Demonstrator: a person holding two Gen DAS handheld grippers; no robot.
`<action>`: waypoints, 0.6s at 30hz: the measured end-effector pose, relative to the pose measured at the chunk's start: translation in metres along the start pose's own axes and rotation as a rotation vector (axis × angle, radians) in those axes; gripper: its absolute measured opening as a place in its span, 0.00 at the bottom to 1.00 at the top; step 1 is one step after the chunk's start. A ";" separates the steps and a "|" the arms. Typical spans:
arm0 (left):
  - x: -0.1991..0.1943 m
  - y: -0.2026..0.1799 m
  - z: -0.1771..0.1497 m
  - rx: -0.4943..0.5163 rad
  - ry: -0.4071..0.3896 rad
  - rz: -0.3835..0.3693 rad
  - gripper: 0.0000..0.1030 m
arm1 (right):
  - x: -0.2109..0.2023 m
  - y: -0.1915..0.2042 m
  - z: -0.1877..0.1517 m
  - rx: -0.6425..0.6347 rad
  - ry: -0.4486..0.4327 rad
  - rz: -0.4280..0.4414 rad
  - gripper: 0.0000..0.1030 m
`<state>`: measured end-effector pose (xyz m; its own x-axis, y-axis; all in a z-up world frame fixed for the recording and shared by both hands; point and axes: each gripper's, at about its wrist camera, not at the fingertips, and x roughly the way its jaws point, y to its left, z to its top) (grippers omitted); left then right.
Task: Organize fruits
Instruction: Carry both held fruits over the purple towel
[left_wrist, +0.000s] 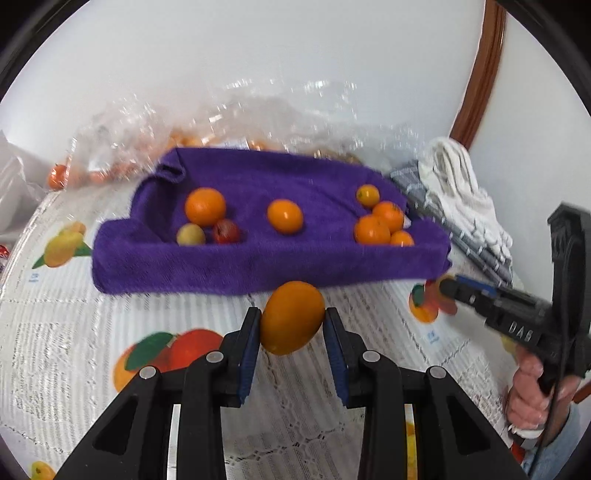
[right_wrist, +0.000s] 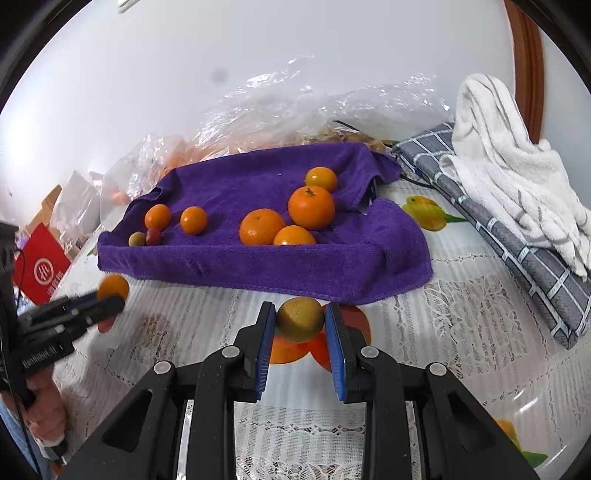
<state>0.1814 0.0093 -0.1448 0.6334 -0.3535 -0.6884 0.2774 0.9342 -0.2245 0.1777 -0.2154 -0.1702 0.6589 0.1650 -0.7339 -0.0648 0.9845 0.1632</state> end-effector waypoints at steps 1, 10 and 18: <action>-0.003 0.004 0.001 -0.017 -0.015 -0.004 0.32 | -0.001 0.001 0.000 -0.009 -0.006 -0.001 0.27; -0.012 0.028 0.010 -0.098 -0.094 0.070 0.32 | -0.009 0.005 0.000 -0.027 -0.049 0.031 0.27; -0.017 0.039 0.014 -0.123 -0.137 0.097 0.32 | -0.013 0.003 0.001 -0.006 -0.070 0.060 0.27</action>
<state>0.1916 0.0513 -0.1325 0.7473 -0.2569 -0.6128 0.1250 0.9601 -0.2500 0.1696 -0.2151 -0.1595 0.7046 0.2195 -0.6748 -0.1103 0.9733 0.2015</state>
